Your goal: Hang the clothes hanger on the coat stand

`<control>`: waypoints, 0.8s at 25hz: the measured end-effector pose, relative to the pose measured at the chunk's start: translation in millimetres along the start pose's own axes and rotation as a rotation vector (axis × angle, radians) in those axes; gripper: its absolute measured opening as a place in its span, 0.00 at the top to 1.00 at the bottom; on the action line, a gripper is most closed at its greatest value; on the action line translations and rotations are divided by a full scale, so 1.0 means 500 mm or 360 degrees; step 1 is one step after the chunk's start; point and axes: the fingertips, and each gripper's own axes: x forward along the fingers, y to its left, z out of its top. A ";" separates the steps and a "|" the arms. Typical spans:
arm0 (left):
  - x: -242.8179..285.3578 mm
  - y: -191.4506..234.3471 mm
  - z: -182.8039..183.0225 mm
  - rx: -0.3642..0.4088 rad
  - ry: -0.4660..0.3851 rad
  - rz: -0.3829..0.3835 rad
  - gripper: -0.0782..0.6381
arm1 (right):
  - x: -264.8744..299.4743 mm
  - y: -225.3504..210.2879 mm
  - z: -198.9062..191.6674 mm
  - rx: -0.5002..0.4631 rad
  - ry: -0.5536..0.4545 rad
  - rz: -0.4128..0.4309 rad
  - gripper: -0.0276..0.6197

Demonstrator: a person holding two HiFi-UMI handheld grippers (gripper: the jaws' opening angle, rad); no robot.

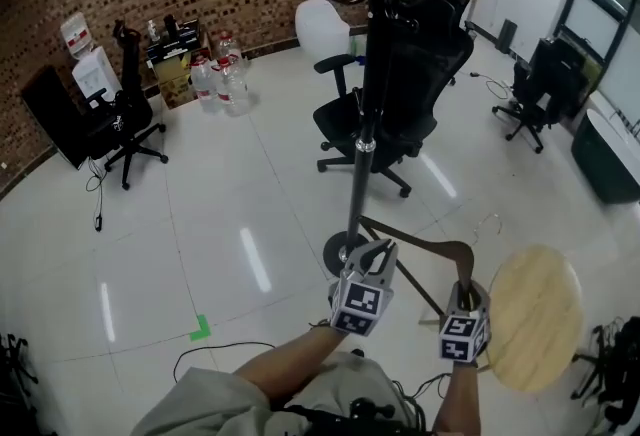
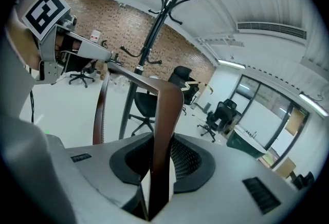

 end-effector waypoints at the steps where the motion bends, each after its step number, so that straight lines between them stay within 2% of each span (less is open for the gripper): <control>1: -0.004 0.002 0.008 0.0006 0.0003 0.0024 0.85 | 0.002 0.001 0.011 -0.0011 -0.0013 0.0024 0.85; 5: -0.027 0.032 0.048 -0.0017 -0.0018 0.0144 0.86 | 0.018 0.014 0.062 -0.0058 -0.0067 0.0127 0.85; 11: -0.070 0.097 0.029 -0.0050 -0.0049 0.0279 0.86 | 0.053 0.100 0.103 -0.0113 -0.0158 0.0246 0.85; 15: -0.132 0.220 0.040 -0.0035 -0.0061 0.0256 0.87 | 0.050 0.213 0.200 -0.0153 -0.0172 0.0243 0.85; 20: -0.225 0.440 0.055 -0.0052 -0.0102 0.0219 0.88 | 0.059 0.395 0.341 -0.0188 -0.0165 0.0185 0.85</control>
